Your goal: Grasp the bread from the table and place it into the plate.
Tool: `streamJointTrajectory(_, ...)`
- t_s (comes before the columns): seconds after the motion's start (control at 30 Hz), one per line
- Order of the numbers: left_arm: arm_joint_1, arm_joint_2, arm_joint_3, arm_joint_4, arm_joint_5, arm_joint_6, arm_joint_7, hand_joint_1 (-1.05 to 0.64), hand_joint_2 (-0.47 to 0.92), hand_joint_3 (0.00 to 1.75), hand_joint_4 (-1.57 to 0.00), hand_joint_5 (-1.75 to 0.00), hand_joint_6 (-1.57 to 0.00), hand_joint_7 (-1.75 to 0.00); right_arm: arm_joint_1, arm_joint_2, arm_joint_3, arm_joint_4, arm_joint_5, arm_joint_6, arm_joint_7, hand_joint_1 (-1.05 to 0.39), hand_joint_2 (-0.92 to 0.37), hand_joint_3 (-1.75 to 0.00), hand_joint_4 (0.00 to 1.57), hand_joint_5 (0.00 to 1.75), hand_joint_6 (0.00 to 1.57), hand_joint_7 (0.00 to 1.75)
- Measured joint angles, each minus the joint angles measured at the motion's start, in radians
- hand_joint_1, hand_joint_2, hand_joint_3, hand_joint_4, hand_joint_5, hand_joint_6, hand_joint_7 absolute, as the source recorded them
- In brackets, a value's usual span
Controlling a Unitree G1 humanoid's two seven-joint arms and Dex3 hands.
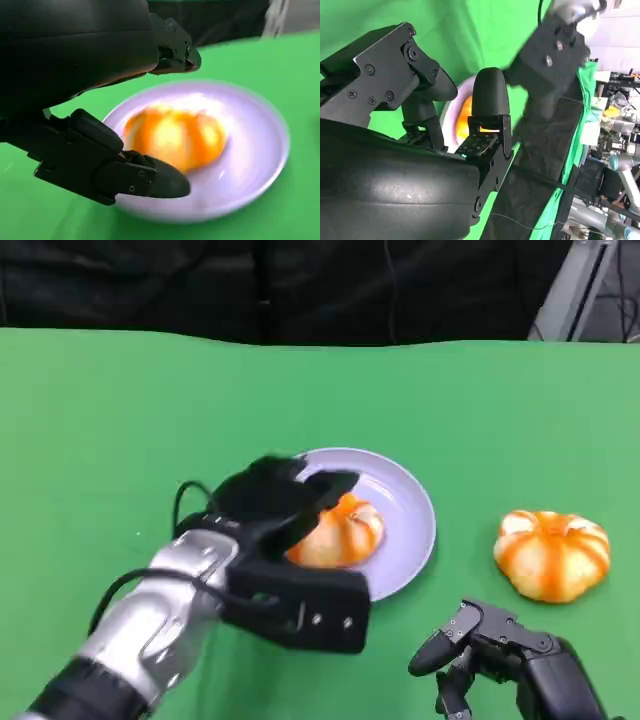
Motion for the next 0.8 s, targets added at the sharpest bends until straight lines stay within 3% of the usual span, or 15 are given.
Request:
streamJointTrajectory(0.17, 0.043, 0.023, 0.032, -0.078, -0.032, 0.0, -0.008, -0.93, 0.92, 0.52, 0.0, 0.0, -0.02, 0.0, 0.0, 0.0, -0.001, -0.002, 0.0, 0.0, 0.001, 0.05, -0.45, -1.25, 0.69, 1.63, 0.73, 1.33)
streamJointTrajectory(0.23, 0.058, 0.026, 0.047, -0.101, -0.046, -0.009, -0.003, -0.86, 0.92, 0.5, -0.01, -0.01, -0.03, -0.01, -0.001, 0.0, 0.0, -0.002, 0.0, 0.0, 0.002, 0.05, -0.45, -1.25, 0.7, 1.63, 0.73, 1.33)
streamJointTrajectory(0.37, 0.145, 0.041, 0.107, -0.19, -0.117, -0.102, 0.061, -0.84, 0.92, 0.48, -0.01, -0.01, -0.03, -0.01, 0.004, 0.0, -0.003, -0.004, 0.001, -0.001, 0.002, 0.05, -0.45, -1.25, 0.7, 1.63, 0.73, 1.33)
streamJointTrajectory(0.43, 0.175, 0.049, 0.14, -0.2, -0.146, -0.128, 0.078, -0.64, 0.92, 0.37, -0.2, -0.12, -0.19, -0.08, 0.0, 0.0, -0.001, -0.004, 0.001, -0.001, 0.002, 0.04, -0.46, -1.25, 0.69, 1.63, 0.73, 1.33)
streamJointTrajectory(0.57, 0.307, 0.049, 0.237, -0.269, -0.275, -0.289, 0.174, -0.59, 0.92, 0.34, -0.24, -0.16, -0.23, -0.1, 0.007, 0.001, 0.002, -0.01, 0.0, -0.001, 0.001, 0.04, -0.46, -1.24, 0.69, 1.64, 0.73, 1.33)
streamJointTrajectory(0.63, 0.344, 0.047, 0.272, -0.269, -0.325, -0.327, 0.181, -0.33, 0.92, 0.26, -0.66, -0.56, -0.67, -0.25, 0.003, 0.001, 0.006, -0.01, -0.001, 0.001, 0.003, 0.06, -0.47, -1.23, 0.68, 1.65, 0.72, 1.33)
streamJointTrajectory(0.7, 0.449, 0.016, 0.334, -0.276, -0.486, -0.459, 0.203, -0.22, 0.92, 0.26, -0.74, -0.79, -0.82, -0.29, 0.003, 0.0, 0.004, -0.013, 0.0, 0.001, 0.005, 0.05, -0.47, -1.23, 0.68, 1.65, 0.72, 1.33)
streamJointTrajectory(0.77, 0.563, -0.019, 0.375, -0.274, -0.647, -0.583, 0.198, -0.18, 0.92, 0.26, -0.75, -0.88, -0.87, -0.32, 0.005, -0.001, -0.002, -0.013, 0.002, 0.003, 0.006, 0.05, -0.47, -1.23, 0.68, 1.66, 0.72, 1.33)
streamJointTrajectory(0.8, 0.601, -0.026, 0.39, -0.267, -0.7, -0.621, 0.188, -0.14, 0.89, 0.42, -0.8, -1.01, -0.94, -0.47, 0.006, -0.001, -0.004, -0.013, 0.002, 0.004, 0.007, 0.04, -0.47, -1.23, 0.68, 1.66, 0.72, 1.33)
